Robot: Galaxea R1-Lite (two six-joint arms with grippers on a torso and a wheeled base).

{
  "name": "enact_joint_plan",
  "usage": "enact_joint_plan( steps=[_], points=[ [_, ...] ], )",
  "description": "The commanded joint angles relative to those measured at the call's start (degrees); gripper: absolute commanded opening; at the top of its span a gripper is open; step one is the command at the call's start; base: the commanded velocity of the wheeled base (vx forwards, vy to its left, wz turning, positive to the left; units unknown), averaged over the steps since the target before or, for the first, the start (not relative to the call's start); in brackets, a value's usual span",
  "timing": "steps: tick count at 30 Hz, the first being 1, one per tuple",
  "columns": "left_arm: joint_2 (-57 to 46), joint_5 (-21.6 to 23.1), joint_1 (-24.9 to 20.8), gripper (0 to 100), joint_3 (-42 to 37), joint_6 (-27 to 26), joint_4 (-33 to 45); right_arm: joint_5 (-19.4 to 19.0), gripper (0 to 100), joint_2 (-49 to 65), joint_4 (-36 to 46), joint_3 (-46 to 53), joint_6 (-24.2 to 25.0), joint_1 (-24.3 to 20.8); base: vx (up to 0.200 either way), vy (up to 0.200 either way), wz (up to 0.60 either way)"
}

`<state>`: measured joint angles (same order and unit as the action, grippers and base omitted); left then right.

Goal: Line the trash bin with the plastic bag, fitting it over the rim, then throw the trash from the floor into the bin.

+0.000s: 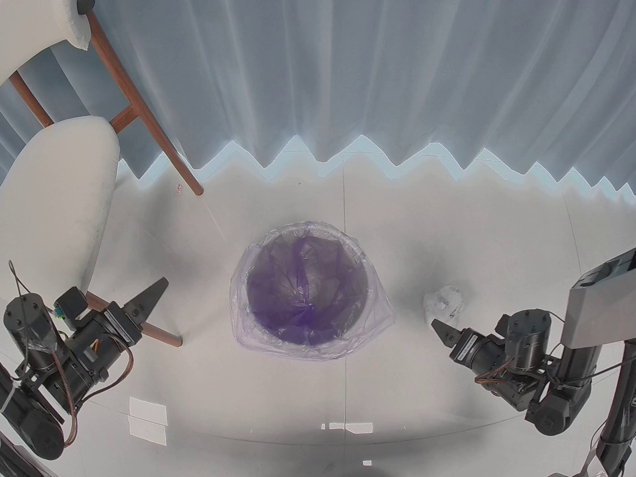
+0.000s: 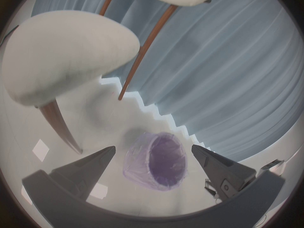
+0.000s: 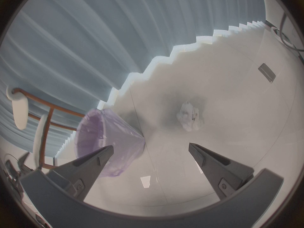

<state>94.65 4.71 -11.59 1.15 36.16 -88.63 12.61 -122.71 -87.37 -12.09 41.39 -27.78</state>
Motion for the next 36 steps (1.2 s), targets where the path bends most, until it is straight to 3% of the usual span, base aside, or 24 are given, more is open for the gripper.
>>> enact_joint_plan(
  steps=[1,8,10,16,21,35,36],
  points=[
    [-10.54,-1.10,1.05,100,-1.15,0.14,0.91,-1.27,100,-12.73,-0.70,-9.53,-2.10,0.27,0.000,0.000,0.00],
    [-17.74,-1.37,1.05,100,-1.15,-0.47,5.13,-1.53,100,-15.63,7.48,-21.22,-3.33,1.33,0.000,0.000,0.00],
    [-23.02,-1.19,1.05,100,-1.15,-2.58,10.23,-3.29,100,-16.86,12.93,-27.37,-3.33,1.77,0.000,0.000,0.00],
    [-34.00,-1.01,1.49,100,-1.15,-5.48,23.50,-3.38,100,-20.02,20.05,-37.30,-3.33,2.29,0.000,0.000,0.00],
    [-34.35,-1.01,5.53,100,-0.88,-6.01,24.73,-3.64,100,-22.75,24.18,-42.40,-3.33,2.91,0.000,0.000,0.00],
    [-35.06,-1.10,7.90,100,-1.06,-6.10,24.99,-4.43,100,-24.51,33.58,-52.77,-3.42,2.73,0.000,0.000,0.00],
    [-35.06,-1.10,7.90,100,-1.06,-6.10,24.99,-4.43,0,-24.59,33.58,-52.68,-3.42,2.56,0.000,0.000,0.00]
  ],
)
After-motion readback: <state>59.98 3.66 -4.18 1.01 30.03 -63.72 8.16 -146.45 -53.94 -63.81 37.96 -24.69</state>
